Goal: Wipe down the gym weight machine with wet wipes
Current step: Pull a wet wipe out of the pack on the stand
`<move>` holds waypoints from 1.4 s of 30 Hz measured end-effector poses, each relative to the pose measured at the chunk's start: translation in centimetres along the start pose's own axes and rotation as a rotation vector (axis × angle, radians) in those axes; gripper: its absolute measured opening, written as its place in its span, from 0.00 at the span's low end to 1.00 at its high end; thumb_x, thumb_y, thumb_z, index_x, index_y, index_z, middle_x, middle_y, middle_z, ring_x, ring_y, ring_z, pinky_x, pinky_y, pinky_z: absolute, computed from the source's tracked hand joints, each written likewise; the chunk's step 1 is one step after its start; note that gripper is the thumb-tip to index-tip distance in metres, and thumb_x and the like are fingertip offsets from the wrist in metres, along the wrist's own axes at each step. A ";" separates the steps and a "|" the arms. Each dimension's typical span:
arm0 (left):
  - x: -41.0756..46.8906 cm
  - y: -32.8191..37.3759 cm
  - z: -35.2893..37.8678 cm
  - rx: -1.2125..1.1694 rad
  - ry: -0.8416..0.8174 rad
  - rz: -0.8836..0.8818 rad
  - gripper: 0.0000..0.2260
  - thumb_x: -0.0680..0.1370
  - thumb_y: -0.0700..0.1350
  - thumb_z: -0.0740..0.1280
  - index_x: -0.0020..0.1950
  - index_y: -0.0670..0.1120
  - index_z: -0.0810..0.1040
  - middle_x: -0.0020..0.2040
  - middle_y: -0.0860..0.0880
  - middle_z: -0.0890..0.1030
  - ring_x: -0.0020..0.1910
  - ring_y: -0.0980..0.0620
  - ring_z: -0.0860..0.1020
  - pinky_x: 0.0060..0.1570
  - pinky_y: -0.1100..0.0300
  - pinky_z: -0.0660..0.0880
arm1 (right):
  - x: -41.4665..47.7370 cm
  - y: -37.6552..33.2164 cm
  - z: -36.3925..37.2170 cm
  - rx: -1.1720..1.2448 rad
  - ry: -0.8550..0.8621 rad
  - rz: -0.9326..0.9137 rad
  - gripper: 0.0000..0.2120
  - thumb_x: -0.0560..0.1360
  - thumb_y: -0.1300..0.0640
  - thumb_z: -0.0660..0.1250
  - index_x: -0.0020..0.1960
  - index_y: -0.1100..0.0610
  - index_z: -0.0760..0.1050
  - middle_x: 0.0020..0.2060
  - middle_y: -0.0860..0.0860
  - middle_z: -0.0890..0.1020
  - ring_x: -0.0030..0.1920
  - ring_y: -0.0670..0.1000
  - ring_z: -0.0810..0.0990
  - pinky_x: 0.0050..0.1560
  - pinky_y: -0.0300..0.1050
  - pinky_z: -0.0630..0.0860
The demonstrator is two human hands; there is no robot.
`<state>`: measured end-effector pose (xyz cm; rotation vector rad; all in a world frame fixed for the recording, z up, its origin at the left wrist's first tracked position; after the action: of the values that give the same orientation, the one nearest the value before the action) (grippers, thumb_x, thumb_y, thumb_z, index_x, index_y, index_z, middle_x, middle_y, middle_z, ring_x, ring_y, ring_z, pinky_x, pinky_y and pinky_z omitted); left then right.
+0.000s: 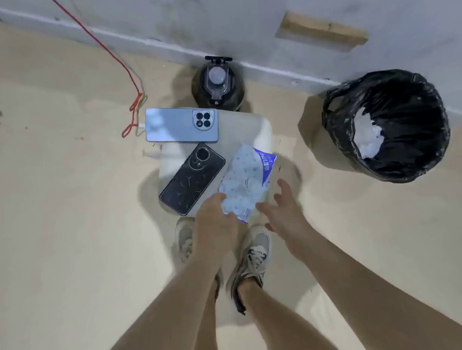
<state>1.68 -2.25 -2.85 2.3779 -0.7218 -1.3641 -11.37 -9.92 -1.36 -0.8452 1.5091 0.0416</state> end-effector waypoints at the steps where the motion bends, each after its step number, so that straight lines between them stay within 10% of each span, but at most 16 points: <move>1: 1.4 0.1 0.7 0.029 0.009 0.040 0.22 0.78 0.41 0.65 0.72 0.44 0.68 0.69 0.48 0.72 0.66 0.47 0.71 0.65 0.56 0.65 | 1.3 0.0 0.5 0.054 -0.011 -0.035 0.34 0.77 0.64 0.64 0.77 0.47 0.54 0.67 0.46 0.70 0.54 0.40 0.76 0.52 0.38 0.77; 5: 5.0 -0.2 2.0 0.030 0.086 0.059 0.21 0.77 0.44 0.69 0.67 0.46 0.68 0.62 0.47 0.75 0.61 0.45 0.73 0.61 0.49 0.69 | 5.2 0.3 1.9 0.123 0.094 -0.140 0.26 0.71 0.74 0.65 0.57 0.46 0.69 0.51 0.48 0.80 0.46 0.40 0.82 0.48 0.40 0.80; 11: 2.1 1.2 -0.4 0.016 0.073 0.016 0.11 0.77 0.55 0.67 0.53 0.50 0.72 0.44 0.53 0.79 0.45 0.48 0.78 0.47 0.52 0.74 | 3.4 -1.7 0.7 0.133 0.198 -0.064 0.31 0.72 0.64 0.72 0.70 0.48 0.66 0.54 0.51 0.80 0.52 0.51 0.82 0.53 0.52 0.81; 20: -0.2 7.4 -7.7 0.135 0.211 0.576 0.04 0.76 0.43 0.67 0.48 0.45 0.81 0.45 0.50 0.79 0.44 0.52 0.77 0.43 0.59 0.75 | -3.1 -8.2 0.5 -0.047 0.048 -0.218 0.26 0.73 0.58 0.75 0.64 0.40 0.69 0.56 0.47 0.81 0.55 0.51 0.81 0.51 0.53 0.82; 26: 0.6 8.6 -11.8 -0.574 0.034 -0.034 0.03 0.75 0.42 0.72 0.43 0.44 0.80 0.34 0.49 0.81 0.31 0.56 0.78 0.33 0.65 0.74 | -7.4 -11.5 -0.5 -0.144 -0.165 -0.347 0.39 0.77 0.65 0.68 0.69 0.27 0.58 0.63 0.42 0.76 0.53 0.48 0.83 0.52 0.53 0.82; 35: -5.9 17.0 -15.3 0.107 0.213 0.776 0.07 0.72 0.39 0.65 0.42 0.50 0.80 0.43 0.52 0.71 0.38 0.55 0.70 0.35 0.60 0.71 | -12.6 -15.7 -2.8 -0.154 -0.058 -0.384 0.23 0.75 0.59 0.68 0.67 0.43 0.75 0.62 0.40 0.79 0.63 0.43 0.77 0.66 0.53 0.73; 42: -11.2 21.7 -16.8 0.622 0.205 0.759 0.05 0.72 0.49 0.72 0.37 0.52 0.81 0.32 0.52 0.72 0.28 0.51 0.74 0.27 0.63 0.60 | -18.0 -18.7 -3.6 -0.447 0.071 -0.585 0.30 0.76 0.63 0.67 0.75 0.50 0.65 0.74 0.49 0.68 0.72 0.43 0.65 0.70 0.32 0.60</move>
<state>5.61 -13.67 24.21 2.1716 -1.9357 -0.6110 -6.87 -16.76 23.52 -1.6376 1.2816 -0.0876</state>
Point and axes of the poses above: each hand's wrist, its own x-axis towards the middle knuckle, its own z-axis out of the palm, y = z × x, the point moved 4 cm from there along x, towards the middle knuckle
